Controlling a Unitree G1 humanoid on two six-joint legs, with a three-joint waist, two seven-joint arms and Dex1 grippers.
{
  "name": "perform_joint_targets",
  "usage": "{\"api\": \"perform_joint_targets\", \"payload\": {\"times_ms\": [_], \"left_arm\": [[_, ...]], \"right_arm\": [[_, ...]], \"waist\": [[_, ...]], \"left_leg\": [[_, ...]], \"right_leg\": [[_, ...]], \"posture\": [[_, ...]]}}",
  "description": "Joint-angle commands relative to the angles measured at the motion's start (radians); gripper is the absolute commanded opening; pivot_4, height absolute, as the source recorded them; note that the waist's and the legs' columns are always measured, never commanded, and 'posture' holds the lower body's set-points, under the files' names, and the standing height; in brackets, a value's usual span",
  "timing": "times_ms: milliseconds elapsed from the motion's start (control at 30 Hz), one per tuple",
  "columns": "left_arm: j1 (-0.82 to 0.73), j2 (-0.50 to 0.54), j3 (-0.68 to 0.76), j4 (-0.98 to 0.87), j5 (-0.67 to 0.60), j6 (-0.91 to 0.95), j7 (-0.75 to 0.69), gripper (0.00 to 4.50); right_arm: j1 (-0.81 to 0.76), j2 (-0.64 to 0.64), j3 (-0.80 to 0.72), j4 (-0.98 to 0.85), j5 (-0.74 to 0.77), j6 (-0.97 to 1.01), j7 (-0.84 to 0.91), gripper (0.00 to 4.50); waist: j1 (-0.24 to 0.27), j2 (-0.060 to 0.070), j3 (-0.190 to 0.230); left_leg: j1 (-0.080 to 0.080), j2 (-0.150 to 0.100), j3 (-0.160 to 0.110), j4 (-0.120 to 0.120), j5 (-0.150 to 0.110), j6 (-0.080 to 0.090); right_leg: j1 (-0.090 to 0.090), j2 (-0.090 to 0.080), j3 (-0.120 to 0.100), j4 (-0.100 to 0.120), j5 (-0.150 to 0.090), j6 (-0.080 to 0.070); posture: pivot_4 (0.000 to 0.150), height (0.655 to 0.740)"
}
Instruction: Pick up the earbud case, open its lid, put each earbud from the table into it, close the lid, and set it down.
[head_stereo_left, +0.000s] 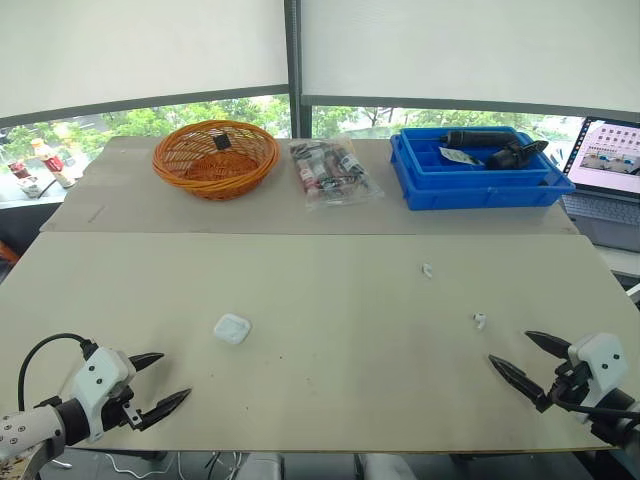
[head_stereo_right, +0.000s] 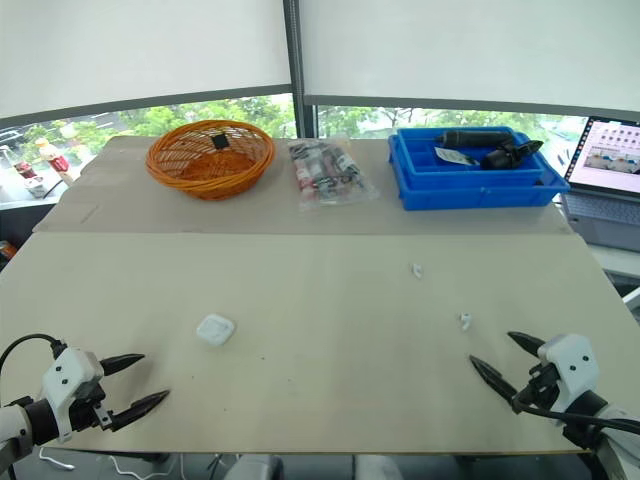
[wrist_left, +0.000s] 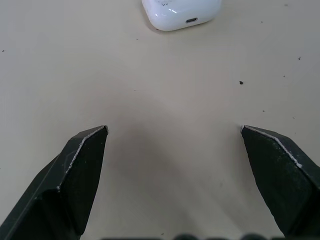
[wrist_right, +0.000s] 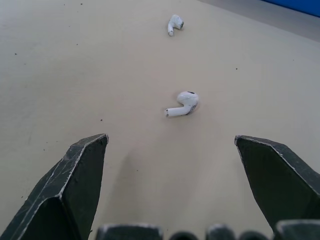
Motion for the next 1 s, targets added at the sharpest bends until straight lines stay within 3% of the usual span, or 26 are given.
{"api": "perform_joint_targets", "payload": {"times_ms": [33, 267, 567, 1000], "left_arm": [[-0.025, 0.003, 0.010, 0.002, 0.005, -0.029, -0.009, 4.50], [-0.117, 0.019, 0.008, 0.066, -0.054, 0.002, -0.107, 4.50], [-0.091, 0.035, 0.035, 0.022, -0.089, 0.056, -0.148, 4.50], [-0.095, -0.040, 0.019, -0.115, -0.125, 0.215, -0.010, 4.50]], "right_arm": [[-0.013, -0.014, -0.023, -0.030, 0.010, 0.013, -0.007, 4.48], [-0.034, -0.012, -0.003, -0.074, 0.002, 0.051, -0.024, 4.48], [-0.022, -0.018, -0.031, -0.111, 0.063, 0.149, -0.007, 4.48], [-0.008, -0.037, -0.015, -0.219, 0.076, 0.203, 0.018, 4.48]], "waist": [[0.000, 0.000, 0.000], [0.000, 0.000, 0.000], [-0.001, 0.000, 0.000], [0.000, 0.000, 0.000]], "left_leg": [[0.000, 0.000, 0.000, 0.000, 0.000, 0.000], [0.000, 0.000, 0.000, 0.000, 0.000, 0.000], [0.000, 0.000, 0.000, 0.000, 0.000, 0.000], [0.000, 0.000, 0.000, 0.000, 0.000, 0.000]], "right_leg": [[0.000, 0.000, 0.000, 0.000, 0.000, 0.000], [0.000, 0.000, 0.000, 0.000, 0.000, 0.000], [0.000, 0.000, 0.000, 0.001, 0.000, 0.000], [0.000, 0.000, 0.000, 0.001, 0.000, 0.000]], "posture": [[0.150, 0.7054], [0.150, 0.7054], [0.150, 0.7054], [0.150, 0.7054]]}}
